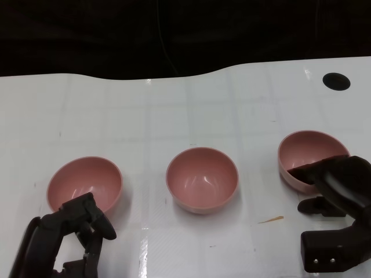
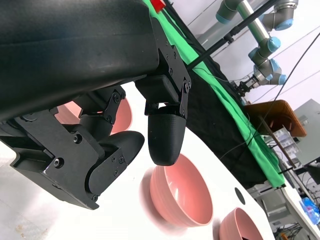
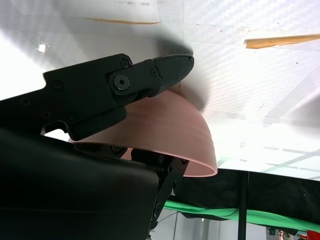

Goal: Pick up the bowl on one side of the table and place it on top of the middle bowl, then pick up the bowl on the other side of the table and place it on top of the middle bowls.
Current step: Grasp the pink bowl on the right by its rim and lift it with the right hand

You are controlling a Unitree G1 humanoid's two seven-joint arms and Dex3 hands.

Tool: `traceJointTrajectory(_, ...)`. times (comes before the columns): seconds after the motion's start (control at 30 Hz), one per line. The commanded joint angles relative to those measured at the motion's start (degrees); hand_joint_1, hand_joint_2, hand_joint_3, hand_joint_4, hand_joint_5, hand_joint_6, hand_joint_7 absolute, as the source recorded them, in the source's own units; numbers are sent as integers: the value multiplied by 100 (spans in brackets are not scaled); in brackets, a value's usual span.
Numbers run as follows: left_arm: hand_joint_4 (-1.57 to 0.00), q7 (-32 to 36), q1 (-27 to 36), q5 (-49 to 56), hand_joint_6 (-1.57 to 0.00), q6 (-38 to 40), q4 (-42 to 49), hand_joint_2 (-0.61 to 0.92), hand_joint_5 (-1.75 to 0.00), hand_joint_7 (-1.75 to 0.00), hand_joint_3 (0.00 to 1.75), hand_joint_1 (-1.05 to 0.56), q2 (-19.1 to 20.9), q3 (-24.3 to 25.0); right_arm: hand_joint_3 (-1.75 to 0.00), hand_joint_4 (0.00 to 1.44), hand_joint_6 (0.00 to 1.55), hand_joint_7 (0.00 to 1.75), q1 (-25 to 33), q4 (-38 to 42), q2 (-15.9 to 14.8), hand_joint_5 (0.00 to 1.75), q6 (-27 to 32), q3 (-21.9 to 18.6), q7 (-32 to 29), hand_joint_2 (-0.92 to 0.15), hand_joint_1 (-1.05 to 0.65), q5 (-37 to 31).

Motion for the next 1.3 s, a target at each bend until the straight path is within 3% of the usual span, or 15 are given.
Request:
traceJointTrajectory(0.03,-81,18,37,-7,-78,17,-63,38,-166,-151,139,-7,49,40,-3,91,89,4,-37,91,-20,6,-49,73,-7,-92,-51,45)
traceJointTrajectory(0.3,-81,2,0,-47,-77,-139,49,40,-168,-152,137,-7,80,42,-2,108,108,6,-37,187,-9,12,-265,149,-210,-92,-36,80)
traceJointTrajectory(0.87,-80,-16,20,-79,-78,-15,-26,41,-167,-152,135,-7,45,24,-6,116,114,3,-74,305,5,14,-487,179,-282,-92,-30,222)
traceJointTrajectory(0.9,-80,-6,24,-50,-78,2,-40,41,-167,-152,135,-7,46,23,-7,103,119,3,-67,328,0,59,-594,164,-349,-92,-23,259)
traceJointTrajectory(0.93,-80,2,28,-26,-77,18,-55,41,-167,-152,135,-7,47,23,-9,92,121,3,-64,351,-4,90,-671,157,-400,-92,-18,283)
traceJointTrajectory(1.0,-80,3,29,-24,-77,24,-52,42,-167,-152,134,-8,46,23,-13,83,126,5,-65,410,1,122,-760,165,-528,-92,-13,293)
traceJointTrajectory(1.03,-80,1,29,-35,-77,22,-44,42,-167,-152,134,-8,44,23,-19,78,120,33,-64,446,11,141,-789,170,-602,-92,-11,288)
traceJointTrajectory(1.07,-81,0,29,-42,-77,21,-39,42,-167,-152,133,-8,42,24,-22,75,97,86,-67,479,19,154,-812,175,-658,-92,-10,284)
traceJointTrajectory(1.1,-81,-4,30,-50,-77,27,-39,42,-166,-151,133,-8,41,24,-24,73,79,126,-69,514,27,164,-853,177,-704,-92,-9,288)
traceJointTrajectory(1.13,-81,-14,26,-66,-77,16,-29,42,-166,-151,133,-7,43,21,-25,71,69,146,-72,544,35,169,-888,174,-727,-92,-9,302)
traceJointTrajectory(1.2,-81,-31,10,-102,-78,-24,3,42,-165,-151,133,-6,47,16,-25,71,56,169,-82,576,39,173,-922,187,-786,-92,-10,299)
traceJointTrajectory(1.3,-81,12,-16,-28,-77,-115,56,42,-166,-151,133,-6,63,20,-24,75,55,174,-100,564,32,174,-885,227,-819,-92,-12,252)
